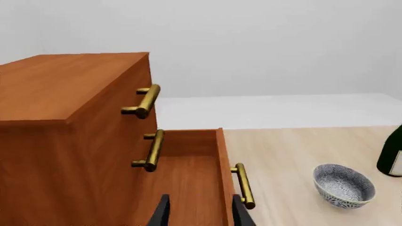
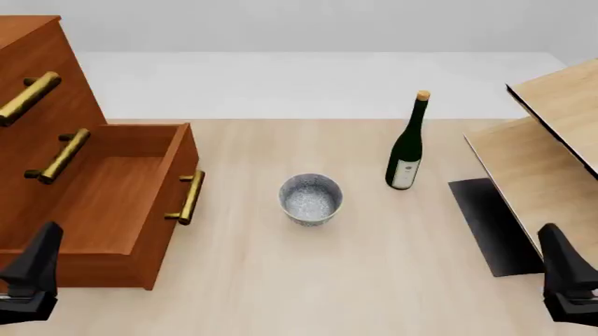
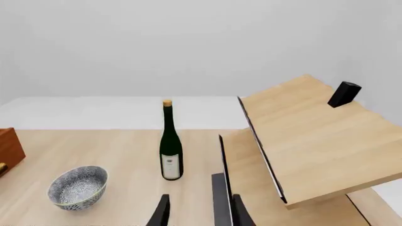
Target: Put the wine bottle in the bottom drawer of the cabinet.
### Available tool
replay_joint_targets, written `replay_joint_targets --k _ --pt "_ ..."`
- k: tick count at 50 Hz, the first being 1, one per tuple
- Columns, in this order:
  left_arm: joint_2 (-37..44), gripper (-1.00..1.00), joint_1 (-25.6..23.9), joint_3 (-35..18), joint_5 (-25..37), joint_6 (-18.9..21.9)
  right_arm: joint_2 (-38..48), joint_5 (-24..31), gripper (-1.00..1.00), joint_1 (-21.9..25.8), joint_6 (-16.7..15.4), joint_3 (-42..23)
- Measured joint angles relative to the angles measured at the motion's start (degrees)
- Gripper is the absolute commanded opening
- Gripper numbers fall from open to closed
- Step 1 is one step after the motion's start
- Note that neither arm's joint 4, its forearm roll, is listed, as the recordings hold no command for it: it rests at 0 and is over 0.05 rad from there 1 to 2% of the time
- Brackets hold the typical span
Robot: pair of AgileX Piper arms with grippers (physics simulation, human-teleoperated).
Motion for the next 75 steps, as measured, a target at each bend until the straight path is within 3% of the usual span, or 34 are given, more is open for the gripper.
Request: replay_joint_targets --k 12,26,43,52,61,75 --pt "3.04 1.0 -0.02 -4.46 1.89 -0.45 0.24 -0.13 1.0 0.22 -0.1 0.26" --pt "13.23 1.0 -0.71 -17.4 5.47 -0.21 0.74 -0.38 1.0 0.79 -0.52 0.38" --pt "35.36 1.0 -3.36 -37.13 13.43 3.51 0.89 -0.22 1.0 1.37 -0.66 0.43" --pt "46.93 1.0 -4.86 -45.12 16.62 4.79 1.24 -0.22 1.0 1.79 -0.78 0.45" --pt "55.68 1.0 -6.3 -48.2 17.11 5.95 1.41 -0.1 1.0 1.92 -0.82 0.47" --pt "63.18 1.0 -6.66 -47.41 15.07 6.6 1.65 -0.03 1.0 2.0 -0.86 0.48"
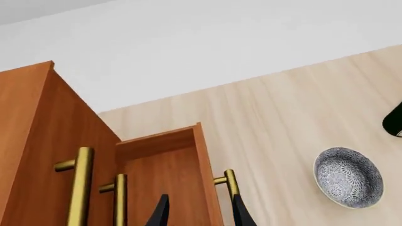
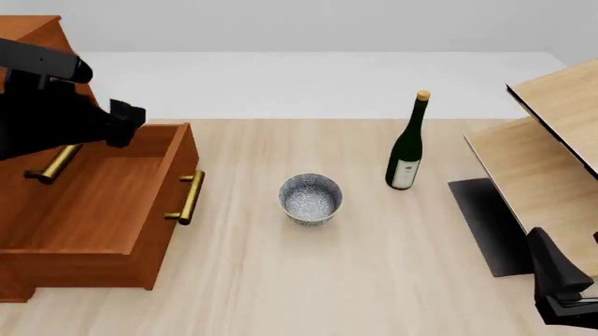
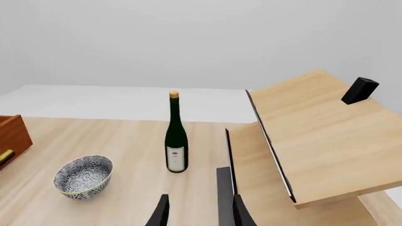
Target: Put the wine bottle in the bottom drawer of the cabinet.
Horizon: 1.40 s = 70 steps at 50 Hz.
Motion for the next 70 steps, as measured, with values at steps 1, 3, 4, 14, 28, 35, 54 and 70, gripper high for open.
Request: replay_joint_targets --k 1,3,4,14,28,35,54,70 --pt "0.31 1.0 -0.03 0.16 -0.16 0.03 0.03 -0.01 1.0 0.0 0.0 0.0" --pt "0.82 1.0 -0.11 0.57 -0.53 0.21 0.07 -0.02 1.0 0.03 0.01 0.0" --pt "1.05 1.0 -0.17 0.75 -0.67 0.17 0.08 -0.02 1.0 0.04 0.01 0.0" --pt "3.1 1.0 -0.54 3.05 -2.68 0.13 -0.04 0.21 1.0 0.16 0.07 0.0" --pt "5.37 1.0 -1.24 6.02 -5.65 0.07 0.79 -0.5 1.0 0.34 0.2 0.01" --pt "6.37 1.0 -1.82 7.52 -7.0 -0.05 0.91 -0.59 1.0 0.4 0.23 0.01" --pt "9.69 1.0 -2.21 10.52 -11.39 -0.35 0.9 -0.45 1.0 0.41 0.19 0.01" --pt "12.25 1.0 -2.61 13.41 -15.51 -1.06 0.24 0.29 1.0 0.32 0.1 0.01"
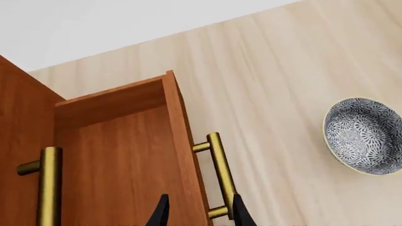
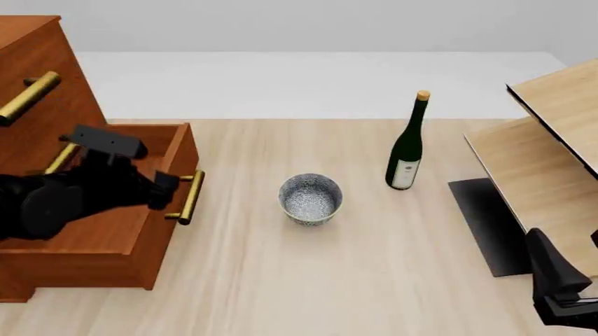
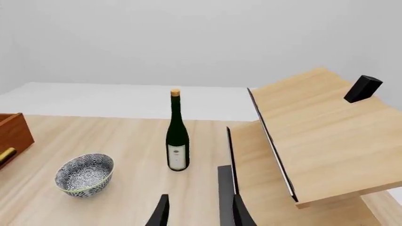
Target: Put the wine bottle in the bottom drawer of the cabinet.
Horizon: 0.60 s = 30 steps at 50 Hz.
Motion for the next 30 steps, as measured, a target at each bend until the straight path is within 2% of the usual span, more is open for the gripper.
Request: replay_joint_targets --k 30 --pt "5.03 1.0 -1.28 3.22 -6.08 -2.05 0.13 0.14 1.0 -0.11 -0.06 0.0"
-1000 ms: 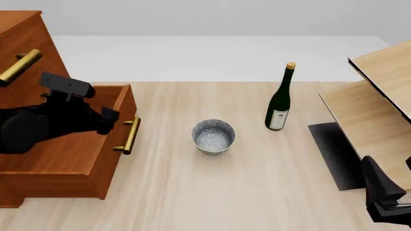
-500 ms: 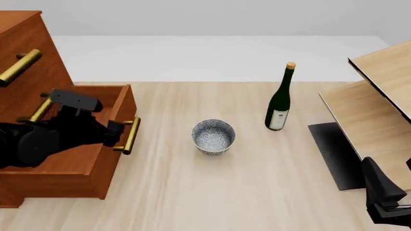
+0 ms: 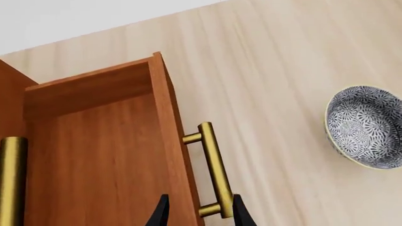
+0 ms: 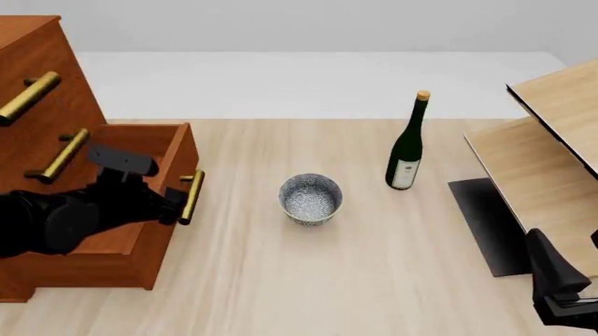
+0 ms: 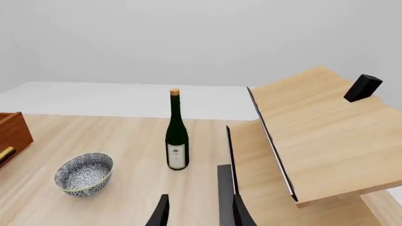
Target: Put the wine bottle in the bottom drawer of the cabinet.
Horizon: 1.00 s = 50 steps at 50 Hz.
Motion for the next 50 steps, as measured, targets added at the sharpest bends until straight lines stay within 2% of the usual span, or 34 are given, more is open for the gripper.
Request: replay_joint_targets --k 25,50 --pt "2.54 1.0 -0.87 1.3 -2.95 -1.63 0.98 -0.69 1.0 -0.03 0.06 0.0" --pt "1.43 1.0 -4.12 1.39 -2.23 -2.11 0.82 -0.5 1.0 -0.02 0.13 0.0"
